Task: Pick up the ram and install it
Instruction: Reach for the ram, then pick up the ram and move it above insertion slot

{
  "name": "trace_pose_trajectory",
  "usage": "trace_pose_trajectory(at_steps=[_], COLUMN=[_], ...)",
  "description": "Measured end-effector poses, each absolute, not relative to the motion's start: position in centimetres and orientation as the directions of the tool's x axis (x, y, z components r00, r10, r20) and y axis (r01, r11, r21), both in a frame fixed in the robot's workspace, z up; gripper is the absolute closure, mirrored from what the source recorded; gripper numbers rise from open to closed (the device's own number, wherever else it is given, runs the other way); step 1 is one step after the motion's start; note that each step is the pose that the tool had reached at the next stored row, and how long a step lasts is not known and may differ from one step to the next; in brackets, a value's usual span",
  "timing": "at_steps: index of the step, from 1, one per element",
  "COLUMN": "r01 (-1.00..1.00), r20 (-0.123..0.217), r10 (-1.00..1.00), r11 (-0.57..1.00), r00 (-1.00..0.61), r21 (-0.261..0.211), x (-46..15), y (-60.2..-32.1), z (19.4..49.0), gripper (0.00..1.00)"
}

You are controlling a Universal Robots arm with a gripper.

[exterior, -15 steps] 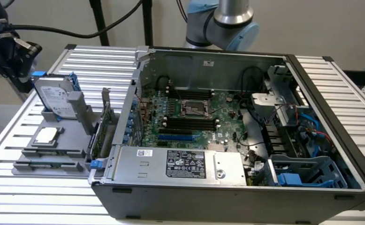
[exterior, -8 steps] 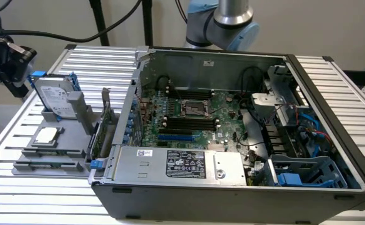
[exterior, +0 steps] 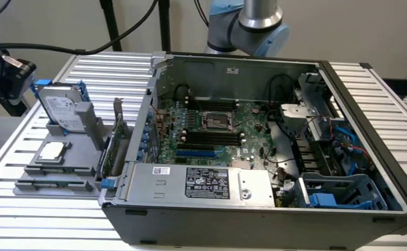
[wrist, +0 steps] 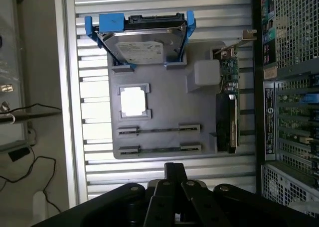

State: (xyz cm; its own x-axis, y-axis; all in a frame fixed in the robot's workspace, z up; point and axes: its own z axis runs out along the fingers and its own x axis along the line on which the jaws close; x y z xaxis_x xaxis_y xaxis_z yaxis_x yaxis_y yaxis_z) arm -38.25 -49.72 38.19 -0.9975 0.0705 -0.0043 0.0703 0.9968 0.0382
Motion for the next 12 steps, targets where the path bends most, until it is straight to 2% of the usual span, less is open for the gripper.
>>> trace_pose_trajectory(at_steps=[12], r01=[0.070], r20=[-0.004], r10=[0.070], r11=[0.997], r00=[-0.998], r21=[0.038], x=[-38.25], y=[-49.73], z=[38.18], gripper=[0.89])
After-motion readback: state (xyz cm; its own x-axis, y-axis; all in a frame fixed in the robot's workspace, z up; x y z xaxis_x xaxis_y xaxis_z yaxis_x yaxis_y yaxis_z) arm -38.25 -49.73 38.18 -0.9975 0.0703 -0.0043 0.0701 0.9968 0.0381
